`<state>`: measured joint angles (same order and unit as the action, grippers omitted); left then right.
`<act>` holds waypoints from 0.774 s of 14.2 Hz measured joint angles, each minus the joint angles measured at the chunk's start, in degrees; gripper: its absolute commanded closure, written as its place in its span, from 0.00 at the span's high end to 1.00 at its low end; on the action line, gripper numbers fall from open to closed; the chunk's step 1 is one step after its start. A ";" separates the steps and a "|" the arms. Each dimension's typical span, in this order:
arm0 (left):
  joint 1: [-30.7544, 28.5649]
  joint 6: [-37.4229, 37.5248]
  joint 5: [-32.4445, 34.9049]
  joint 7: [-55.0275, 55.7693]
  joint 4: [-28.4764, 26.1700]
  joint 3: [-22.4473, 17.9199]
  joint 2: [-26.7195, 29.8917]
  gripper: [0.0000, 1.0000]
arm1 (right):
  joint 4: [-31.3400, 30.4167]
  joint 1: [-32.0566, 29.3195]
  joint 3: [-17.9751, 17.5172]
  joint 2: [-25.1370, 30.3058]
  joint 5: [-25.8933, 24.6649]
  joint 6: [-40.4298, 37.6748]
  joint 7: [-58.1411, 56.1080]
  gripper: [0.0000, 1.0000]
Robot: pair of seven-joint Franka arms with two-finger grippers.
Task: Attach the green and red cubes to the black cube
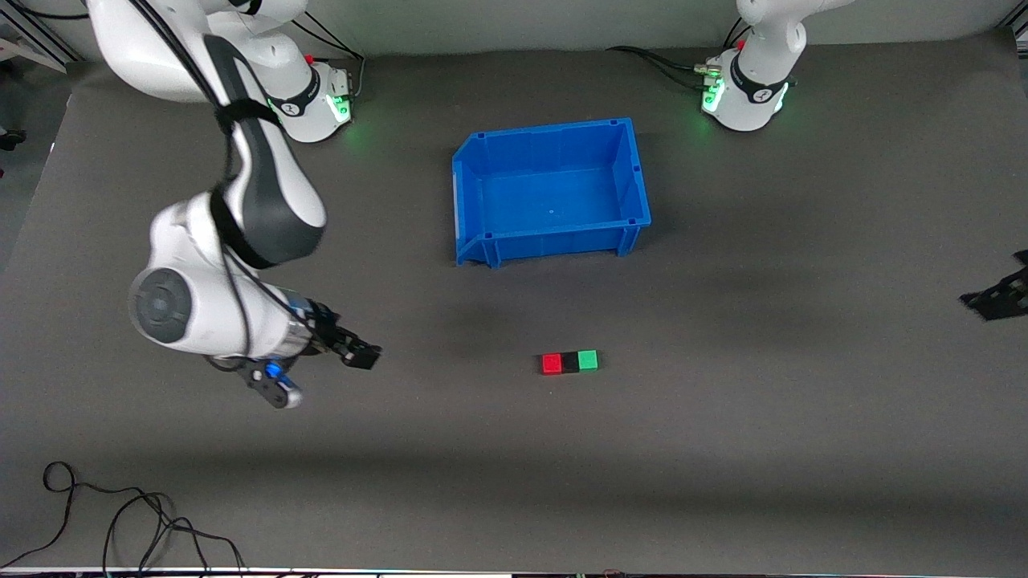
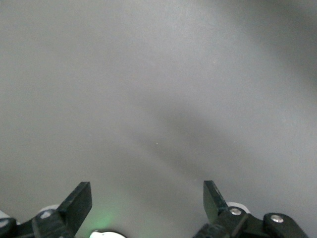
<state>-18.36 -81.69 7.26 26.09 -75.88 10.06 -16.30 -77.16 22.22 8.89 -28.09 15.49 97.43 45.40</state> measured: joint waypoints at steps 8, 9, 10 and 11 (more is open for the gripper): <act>0.78 1.53 -2.10 -1.59 3.07 2.74 3.21 1.00 | -10.73 0.27 1.98 16.60 -16.28 -0.59 -15.61 1.00; 0.86 1.91 -2.19 -1.57 3.10 3.37 3.34 1.00 | -11.81 0.26 1.98 18.74 -16.40 -0.59 -18.13 1.00; 0.93 2.22 -2.19 -1.56 3.10 3.76 3.41 1.00 | -12.60 0.18 1.98 20.57 -16.51 -0.60 -20.03 1.00; 1.00 2.25 -2.20 -1.56 3.10 3.88 3.43 1.00 | -13.11 -0.26 1.83 22.09 -16.56 -0.83 -21.03 1.00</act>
<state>-17.36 -79.44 5.06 24.53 -72.78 13.94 -12.87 -90.27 21.96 10.72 -6.00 -1.07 96.60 24.37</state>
